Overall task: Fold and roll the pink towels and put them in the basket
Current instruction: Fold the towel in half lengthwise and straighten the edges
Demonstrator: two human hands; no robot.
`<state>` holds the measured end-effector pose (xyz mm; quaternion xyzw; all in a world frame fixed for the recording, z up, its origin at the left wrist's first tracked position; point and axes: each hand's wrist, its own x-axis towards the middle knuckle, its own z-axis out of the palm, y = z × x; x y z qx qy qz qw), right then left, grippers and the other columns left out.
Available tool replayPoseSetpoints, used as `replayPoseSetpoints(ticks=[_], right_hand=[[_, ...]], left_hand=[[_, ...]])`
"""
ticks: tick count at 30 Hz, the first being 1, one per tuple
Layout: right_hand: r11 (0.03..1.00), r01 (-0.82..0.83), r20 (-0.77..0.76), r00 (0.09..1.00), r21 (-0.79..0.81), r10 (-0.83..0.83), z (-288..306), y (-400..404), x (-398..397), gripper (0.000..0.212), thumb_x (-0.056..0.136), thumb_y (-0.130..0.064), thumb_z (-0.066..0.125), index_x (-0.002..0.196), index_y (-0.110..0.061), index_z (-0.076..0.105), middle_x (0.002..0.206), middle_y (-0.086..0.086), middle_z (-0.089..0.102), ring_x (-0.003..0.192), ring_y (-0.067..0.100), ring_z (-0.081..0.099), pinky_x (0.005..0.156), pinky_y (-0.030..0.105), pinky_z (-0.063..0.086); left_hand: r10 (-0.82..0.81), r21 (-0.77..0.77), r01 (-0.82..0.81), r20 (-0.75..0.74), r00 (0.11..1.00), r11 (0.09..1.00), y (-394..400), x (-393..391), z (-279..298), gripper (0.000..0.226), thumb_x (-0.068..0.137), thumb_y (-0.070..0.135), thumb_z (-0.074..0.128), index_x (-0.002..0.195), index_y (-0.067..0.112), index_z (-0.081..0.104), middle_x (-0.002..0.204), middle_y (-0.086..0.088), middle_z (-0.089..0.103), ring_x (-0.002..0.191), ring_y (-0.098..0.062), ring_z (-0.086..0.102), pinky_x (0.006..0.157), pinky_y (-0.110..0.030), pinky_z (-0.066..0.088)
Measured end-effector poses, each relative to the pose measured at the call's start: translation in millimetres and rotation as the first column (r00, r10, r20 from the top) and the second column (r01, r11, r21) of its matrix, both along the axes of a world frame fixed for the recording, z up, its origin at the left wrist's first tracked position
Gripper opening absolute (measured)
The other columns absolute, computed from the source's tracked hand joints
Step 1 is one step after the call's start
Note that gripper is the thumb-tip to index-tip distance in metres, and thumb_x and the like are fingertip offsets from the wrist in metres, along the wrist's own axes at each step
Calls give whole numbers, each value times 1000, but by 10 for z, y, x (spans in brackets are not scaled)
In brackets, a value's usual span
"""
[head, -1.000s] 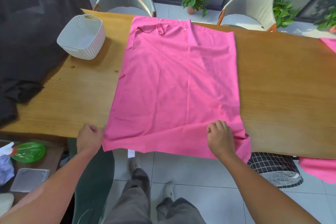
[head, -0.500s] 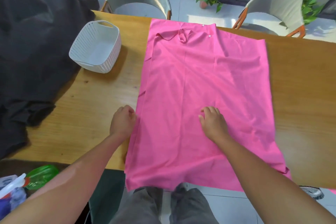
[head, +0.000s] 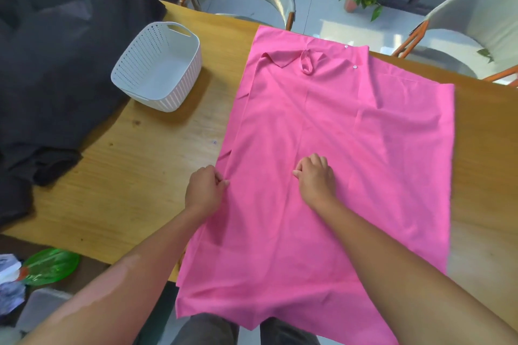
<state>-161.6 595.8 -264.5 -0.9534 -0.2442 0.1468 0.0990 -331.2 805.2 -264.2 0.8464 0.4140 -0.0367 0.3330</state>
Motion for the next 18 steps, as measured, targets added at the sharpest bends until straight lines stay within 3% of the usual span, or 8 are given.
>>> replayPoseSetpoints(ticks=[5,9,12,18], right_hand=[[1000,-15,28,999,-2,15,29,-4,-5,15,98,-31,59,99,-16,60,108,4,54,110,27,48,89,37,36],[1000,-18,31,999,20,17,79,-4,-26,24,90,-35,68,104,-17,60,111,4,53,110,28,48,89,39,39],[998,-27,19,999,48,26,69,17,31,19,89,-33,70,97,-17,64,107,5,54,107,28,48,87,38,37],[998,-69,-10,998,-8,69,49,78,84,17,95,-33,62,99,-16,63,109,5,54,110,26,46,89,37,36]], left_hand=[[38,-87,-31,80,996,996,-7,-20,91,20,92,18,70,81,13,55,81,-1,60,75,-21,57,65,-37,46],[36,-111,-22,122,992,994,-7,-53,132,20,97,18,64,83,15,49,77,1,58,69,-15,54,57,-30,38],[9,-107,4,116,993,994,22,-21,135,20,101,17,56,86,15,42,75,-2,59,68,-21,55,55,-36,35],[-23,-47,27,89,996,999,63,46,110,16,103,17,49,93,14,37,69,0,53,58,-16,46,50,-36,22]])
